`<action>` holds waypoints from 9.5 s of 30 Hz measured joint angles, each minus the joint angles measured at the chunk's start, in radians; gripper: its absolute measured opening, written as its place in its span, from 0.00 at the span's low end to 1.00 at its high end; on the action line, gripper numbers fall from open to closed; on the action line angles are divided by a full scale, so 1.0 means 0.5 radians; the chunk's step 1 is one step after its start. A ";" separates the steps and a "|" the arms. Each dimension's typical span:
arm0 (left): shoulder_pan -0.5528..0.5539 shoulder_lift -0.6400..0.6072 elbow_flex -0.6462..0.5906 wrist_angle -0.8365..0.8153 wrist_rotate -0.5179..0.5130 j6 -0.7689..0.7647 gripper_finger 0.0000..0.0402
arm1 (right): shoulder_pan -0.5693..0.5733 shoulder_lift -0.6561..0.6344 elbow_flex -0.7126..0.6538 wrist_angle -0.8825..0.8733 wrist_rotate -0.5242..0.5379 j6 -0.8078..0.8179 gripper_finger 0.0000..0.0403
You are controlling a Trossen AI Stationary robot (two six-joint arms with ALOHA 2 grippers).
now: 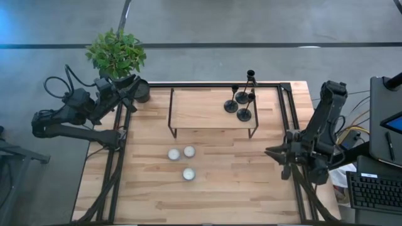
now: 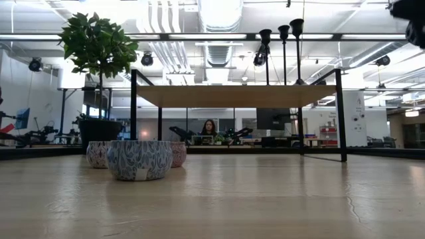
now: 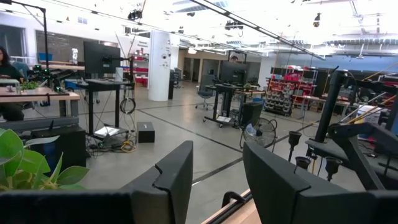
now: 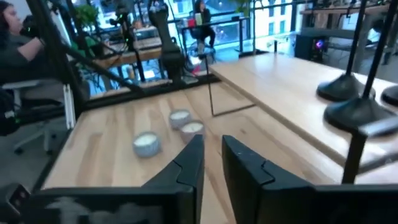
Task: Pick & Place candle stick holders
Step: Put the pink scented candle on the shelf
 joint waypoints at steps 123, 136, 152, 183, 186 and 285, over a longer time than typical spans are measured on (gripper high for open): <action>-0.275 1.002 0.842 -1.925 1.286 -0.858 0.92 | -0.001 -0.059 -0.571 0.030 -0.143 -0.104 0.02; -0.664 1.344 0.826 -1.902 0.843 -1.780 0.92 | 0.000 -0.059 -0.571 0.030 -0.143 -0.104 0.02; -0.617 1.801 0.826 -1.543 0.769 -2.283 0.92 | -0.001 -0.059 -0.570 0.030 -0.143 -0.104 0.02; -0.513 1.992 0.817 -1.445 0.904 -2.143 0.99 | -0.001 -0.059 -0.570 0.030 -0.143 -0.104 0.02; -0.513 2.044 0.815 -1.446 0.922 -2.133 0.99 | 0.000 -0.059 -0.570 0.030 -0.143 -0.104 0.02; -0.377 2.467 0.646 -1.135 0.981 -1.547 0.99 | -0.001 -0.059 -0.570 0.030 -0.143 -0.104 0.02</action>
